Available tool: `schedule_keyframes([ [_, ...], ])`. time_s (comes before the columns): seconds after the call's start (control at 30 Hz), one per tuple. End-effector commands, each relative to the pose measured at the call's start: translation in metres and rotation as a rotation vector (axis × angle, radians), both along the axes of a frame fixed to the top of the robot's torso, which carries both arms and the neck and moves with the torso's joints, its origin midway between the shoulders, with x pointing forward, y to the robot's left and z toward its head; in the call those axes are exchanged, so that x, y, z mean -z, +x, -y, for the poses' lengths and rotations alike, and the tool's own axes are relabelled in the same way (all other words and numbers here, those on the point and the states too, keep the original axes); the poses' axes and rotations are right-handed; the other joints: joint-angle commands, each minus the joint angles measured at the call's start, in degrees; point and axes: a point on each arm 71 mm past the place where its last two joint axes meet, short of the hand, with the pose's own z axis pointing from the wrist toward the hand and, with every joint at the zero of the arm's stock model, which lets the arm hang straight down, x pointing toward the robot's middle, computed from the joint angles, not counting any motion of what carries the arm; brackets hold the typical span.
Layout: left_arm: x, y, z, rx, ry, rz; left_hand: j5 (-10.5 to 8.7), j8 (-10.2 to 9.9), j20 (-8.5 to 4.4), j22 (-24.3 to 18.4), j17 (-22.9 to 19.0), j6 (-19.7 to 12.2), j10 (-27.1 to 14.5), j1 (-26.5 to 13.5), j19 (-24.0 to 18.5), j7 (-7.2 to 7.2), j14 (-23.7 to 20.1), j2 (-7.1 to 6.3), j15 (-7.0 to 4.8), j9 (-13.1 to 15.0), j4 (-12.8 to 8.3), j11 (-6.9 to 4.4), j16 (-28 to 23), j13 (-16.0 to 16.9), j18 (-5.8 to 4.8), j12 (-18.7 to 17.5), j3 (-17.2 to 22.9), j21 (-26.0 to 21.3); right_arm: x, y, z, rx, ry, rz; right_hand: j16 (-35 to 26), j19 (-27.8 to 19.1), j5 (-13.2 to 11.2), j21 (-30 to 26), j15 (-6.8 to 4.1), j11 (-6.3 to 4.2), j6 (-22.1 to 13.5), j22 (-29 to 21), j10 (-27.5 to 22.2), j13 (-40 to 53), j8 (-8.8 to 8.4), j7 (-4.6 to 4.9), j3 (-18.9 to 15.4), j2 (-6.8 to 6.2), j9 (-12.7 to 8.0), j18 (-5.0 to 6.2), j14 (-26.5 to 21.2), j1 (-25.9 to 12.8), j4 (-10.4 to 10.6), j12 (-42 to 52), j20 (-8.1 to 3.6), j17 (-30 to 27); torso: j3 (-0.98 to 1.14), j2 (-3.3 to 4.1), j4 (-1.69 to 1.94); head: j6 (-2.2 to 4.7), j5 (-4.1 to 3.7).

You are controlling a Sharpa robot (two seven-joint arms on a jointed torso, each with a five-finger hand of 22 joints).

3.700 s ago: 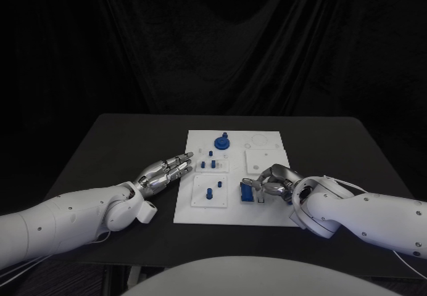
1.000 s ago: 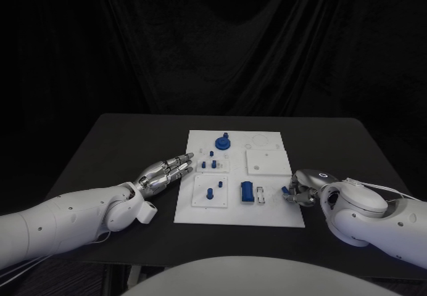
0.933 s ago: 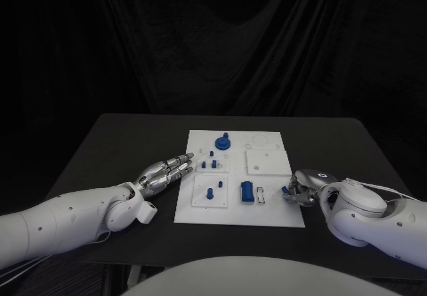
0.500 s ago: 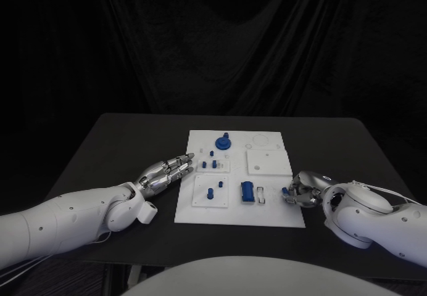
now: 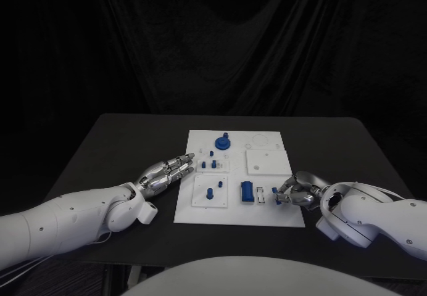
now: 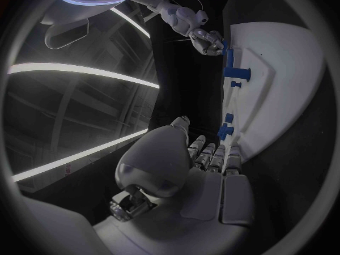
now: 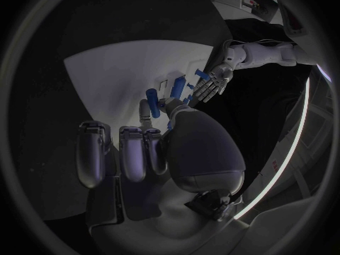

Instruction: Assemble the parts on the task board

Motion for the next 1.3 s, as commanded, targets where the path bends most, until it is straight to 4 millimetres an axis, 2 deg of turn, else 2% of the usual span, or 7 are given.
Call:
schedule_keyframes([
  [0.03,-0.007,-0.001,0.001,-0.014,-0.088,0.088,0.22,0.35,0.38,-0.07,-0.06,0.07,0.14,0.60,0.04,-0.07,-0.02,-0.16,0.41,0.06,-0.07,0.20,-0.21,0.09,0.96,0.41,0.35,-0.09,0.000,-0.001,-0.006,0.027,0.083,-0.049,0.16,3.52,-0.72,0.20,0.33,0.21,0.36,13.25,5.97,15.10,0.28,-0.06,1.11,-0.11,0.07,0.02,5.23,-0.66,-0.40,0.15,0.32,11.39,-0.03,-0.01,0.09,-0.01,0.02],
  [0.33,-0.006,-0.001,0.001,-0.015,-0.086,0.085,0.22,0.36,0.38,-0.07,-0.06,0.09,0.18,0.60,0.04,-0.08,-0.02,-0.16,0.40,0.07,-0.07,0.21,-0.21,0.11,0.96,0.42,0.37,-0.09,0.004,0.004,-0.014,0.015,0.081,-0.070,0.11,3.32,-1.80,-0.21,0.30,0.17,0.20,13.09,5.97,15.10,0.50,-0.11,1.53,-0.15,0.14,0.14,5.21,-1.33,-0.33,0.15,0.30,11.28,-0.10,-0.02,0.09,-0.01,-0.15],
  [0.5,-0.006,-0.001,0.002,-0.012,-0.087,0.084,0.21,0.36,0.38,-0.07,-0.06,0.10,0.21,0.59,0.04,-0.08,-0.02,-0.16,0.40,0.07,-0.09,0.22,-0.21,0.12,0.96,0.43,0.40,-0.09,0.008,0.008,-0.016,0.014,0.069,-0.081,0.03,3.23,-3.37,-0.36,0.29,0.17,-0.07,13.04,5.97,15.10,0.66,-0.11,1.85,-0.25,0.16,0.18,5.17,-2.03,-0.27,0.15,0.29,11.11,-0.03,0.06,0.05,-0.01,-0.13],
  [0.6,-0.006,-0.001,0.002,-0.012,-0.087,0.084,0.21,0.36,0.38,-0.07,-0.06,0.10,0.21,0.59,0.04,-0.08,-0.02,-0.16,0.40,0.07,-0.09,0.22,-0.21,0.12,0.96,0.43,0.40,-0.09,0.009,0.009,-0.017,0.016,0.065,-0.082,-0.05,3.09,-5.52,-0.64,0.32,0.19,-0.32,12.94,5.97,15.10,0.75,-0.09,1.98,-0.25,0.12,0.25,5.13,-2.64,-0.12,0.15,0.31,10.94,-0.05,0.05,0.08,-0.01,-0.12],
  [0.97,-0.006,-0.001,0.002,-0.009,-0.087,0.080,0.21,0.36,0.38,-0.06,-0.06,0.10,0.23,0.58,0.05,-0.07,-0.02,-0.16,0.41,0.07,-0.12,0.20,-0.21,0.12,0.95,0.43,0.45,-0.09,0.012,0.014,-0.021,0.014,0.061,-0.080,-0.15,2.90,-7.73,-1.01,0.37,0.25,-0.55,12.80,5.97,15.10,0.88,-0.04,2.16,-0.17,0.00,0.35,5.08,-3.49,0.16,0.15,0.35,10.72,-0.03,0.06,0.06,-0.01,-0.11],
  [1.1,-0.005,-0.001,0.002,-0.008,-0.087,0.079,0.22,0.36,0.38,-0.06,-0.06,0.09,0.22,0.58,0.05,-0.07,-0.02,-0.16,0.41,0.07,-0.13,0.20,-0.21,0.12,0.95,0.42,0.47,-0.09,0.012,0.014,-0.023,0.010,0.062,-0.081,-0.20,2.77,-10.16,-1.26,0.39,0.28,-0.68,12.71,5.97,15.10,0.99,-0.02,2.12,-0.13,-0.12,0.41,5.06,-4.12,0.40,0.15,0.39,10.64,-0.03,0.04,-0.03,-0.01,-0.05],
  [1.3,-0.005,0.000,0.003,-0.005,-0.088,0.077,0.27,0.36,0.40,-0.06,-0.06,0.07,0.22,0.61,0.05,-0.05,-0.02,-0.14,0.46,0.06,-0.20,0.15,-0.21,0.12,0.93,0.42,0.57,-0.09,0.013,0.014,-0.025,0.005,0.056,-0.093,-0.27,2.63,-12.91,-1.54,0.45,0.34,-0.82,12.62,5.97,15.10,1.05,0.04,1.84,-0.13,-0.33,0.48,5.03,-4.98,0.85,0.15,0.44,10.50,-0.03,0.01,0.07,-0.01,-0.15],
])
